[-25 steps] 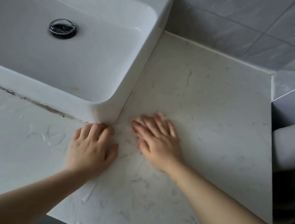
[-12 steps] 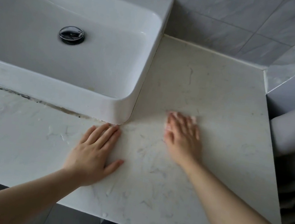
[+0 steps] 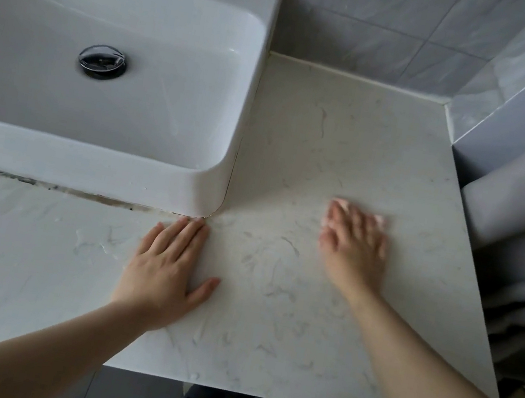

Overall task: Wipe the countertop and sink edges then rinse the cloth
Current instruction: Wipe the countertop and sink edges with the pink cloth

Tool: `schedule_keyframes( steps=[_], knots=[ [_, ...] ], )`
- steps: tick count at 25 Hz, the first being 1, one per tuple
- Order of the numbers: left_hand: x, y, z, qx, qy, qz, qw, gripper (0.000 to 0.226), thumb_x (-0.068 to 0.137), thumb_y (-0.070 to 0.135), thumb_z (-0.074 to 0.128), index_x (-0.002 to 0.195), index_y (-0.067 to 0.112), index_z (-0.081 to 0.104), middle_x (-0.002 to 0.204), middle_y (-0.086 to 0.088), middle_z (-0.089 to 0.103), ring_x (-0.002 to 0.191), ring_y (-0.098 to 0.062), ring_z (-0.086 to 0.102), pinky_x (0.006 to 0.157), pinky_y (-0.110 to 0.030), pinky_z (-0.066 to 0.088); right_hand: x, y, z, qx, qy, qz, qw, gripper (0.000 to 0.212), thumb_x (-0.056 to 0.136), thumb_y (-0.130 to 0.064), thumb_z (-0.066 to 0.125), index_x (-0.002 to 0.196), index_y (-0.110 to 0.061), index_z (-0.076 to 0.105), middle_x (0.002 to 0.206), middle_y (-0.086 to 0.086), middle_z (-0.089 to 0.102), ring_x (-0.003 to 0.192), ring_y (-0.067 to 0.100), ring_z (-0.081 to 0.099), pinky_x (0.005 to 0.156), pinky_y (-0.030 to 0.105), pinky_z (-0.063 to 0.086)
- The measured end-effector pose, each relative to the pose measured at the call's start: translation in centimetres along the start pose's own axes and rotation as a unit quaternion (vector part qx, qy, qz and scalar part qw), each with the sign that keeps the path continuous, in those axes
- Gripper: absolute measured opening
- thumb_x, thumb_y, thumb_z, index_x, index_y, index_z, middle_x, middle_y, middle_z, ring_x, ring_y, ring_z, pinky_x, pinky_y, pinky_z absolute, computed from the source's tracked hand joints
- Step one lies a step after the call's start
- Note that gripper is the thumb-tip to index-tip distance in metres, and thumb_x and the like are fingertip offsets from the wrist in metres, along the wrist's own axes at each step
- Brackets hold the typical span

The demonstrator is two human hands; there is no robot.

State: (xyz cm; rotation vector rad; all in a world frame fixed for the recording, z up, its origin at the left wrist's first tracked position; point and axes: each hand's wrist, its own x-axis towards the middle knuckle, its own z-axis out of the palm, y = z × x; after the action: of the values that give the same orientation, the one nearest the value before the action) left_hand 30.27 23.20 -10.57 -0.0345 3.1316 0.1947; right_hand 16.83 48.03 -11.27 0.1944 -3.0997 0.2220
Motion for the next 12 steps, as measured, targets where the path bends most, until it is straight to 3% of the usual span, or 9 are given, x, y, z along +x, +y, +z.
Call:
schedule_keyframes(
  steps=[2, 3, 6, 8, 10, 12],
  knots=[
    [0.0, -0.1, 0.1, 0.003, 0.01, 0.002, 1.0, 0.076, 0.081, 0.059, 0.036, 0.133, 0.005, 0.047, 0.139, -0.009, 0.047, 0.131, -0.023, 0.03, 0.11, -0.038, 0.014, -0.6, 0.4, -0.4, 0.014, -0.02, 0.122, 0.992, 0.055, 0.091, -0.042, 0.026, 0.146, -0.035, 0.029, 0.156, -0.002, 0.025, 0.144, 0.026, 0.018, 0.116, 0.045, 0.009],
    [0.0, -0.1, 0.2, 0.005, 0.015, 0.004, 1.0, 0.076, 0.08, 0.059, 0.036, 0.133, 0.005, 0.047, 0.139, -0.009, 0.048, 0.131, -0.023, 0.031, 0.11, -0.039, 0.016, -1.3, -1.5, -0.3, 0.012, -0.011, 0.104, 0.994, 0.058, 0.088, -0.042, 0.024, 0.145, -0.034, 0.031, 0.155, -0.003, 0.027, 0.143, 0.026, 0.02, 0.116, 0.047, 0.009],
    [-0.1, -0.2, 0.3, -0.008, 0.033, 0.013, 0.999, 0.074, 0.079, 0.057, 0.039, 0.13, 0.004, 0.051, 0.136, -0.011, 0.051, 0.128, -0.026, 0.038, 0.108, -0.042, 0.023, -5.4, -10.6, 1.3, 0.023, 0.026, -0.119, 0.992, 0.056, 0.082, -0.037, 0.035, 0.135, -0.028, 0.049, 0.141, -0.005, 0.049, 0.134, 0.032, 0.04, 0.112, 0.05, 0.024],
    [0.0, -0.2, 0.3, -0.021, 0.044, 0.013, 0.999, 0.072, 0.078, 0.055, 0.042, 0.128, 0.005, 0.052, 0.134, -0.011, 0.053, 0.127, -0.027, 0.041, 0.107, -0.042, 0.025, -6.3, -13.6, 1.4, 0.068, 0.009, -0.205, 0.976, 0.052, 0.083, -0.035, 0.039, 0.132, -0.025, 0.053, 0.137, -0.005, 0.054, 0.132, 0.032, 0.043, 0.11, 0.047, 0.029],
    [0.0, -0.1, 0.2, -0.019, 0.034, 0.005, 0.999, 0.072, 0.078, 0.055, 0.041, 0.128, 0.005, 0.052, 0.134, -0.011, 0.053, 0.127, -0.026, 0.038, 0.108, -0.042, 0.021, -5.0, -10.6, 0.9, 0.055, 0.009, -0.212, 0.976, 0.051, 0.083, -0.034, 0.04, 0.131, -0.025, 0.054, 0.135, -0.005, 0.055, 0.13, 0.03, 0.046, 0.109, 0.044, 0.031],
    [0.0, 0.4, 0.2, -0.014, 0.017, -0.015, 1.0, 0.071, 0.08, 0.054, 0.037, 0.129, 0.004, 0.051, 0.135, -0.012, 0.051, 0.13, -0.027, 0.034, 0.109, -0.043, 0.017, -3.4, -3.7, 0.8, 0.001, 0.038, -0.135, 0.99, 0.054, 0.081, -0.036, 0.037, 0.131, -0.024, 0.054, 0.136, -0.002, 0.055, 0.126, 0.029, 0.05, 0.11, 0.042, 0.028]
  ],
)
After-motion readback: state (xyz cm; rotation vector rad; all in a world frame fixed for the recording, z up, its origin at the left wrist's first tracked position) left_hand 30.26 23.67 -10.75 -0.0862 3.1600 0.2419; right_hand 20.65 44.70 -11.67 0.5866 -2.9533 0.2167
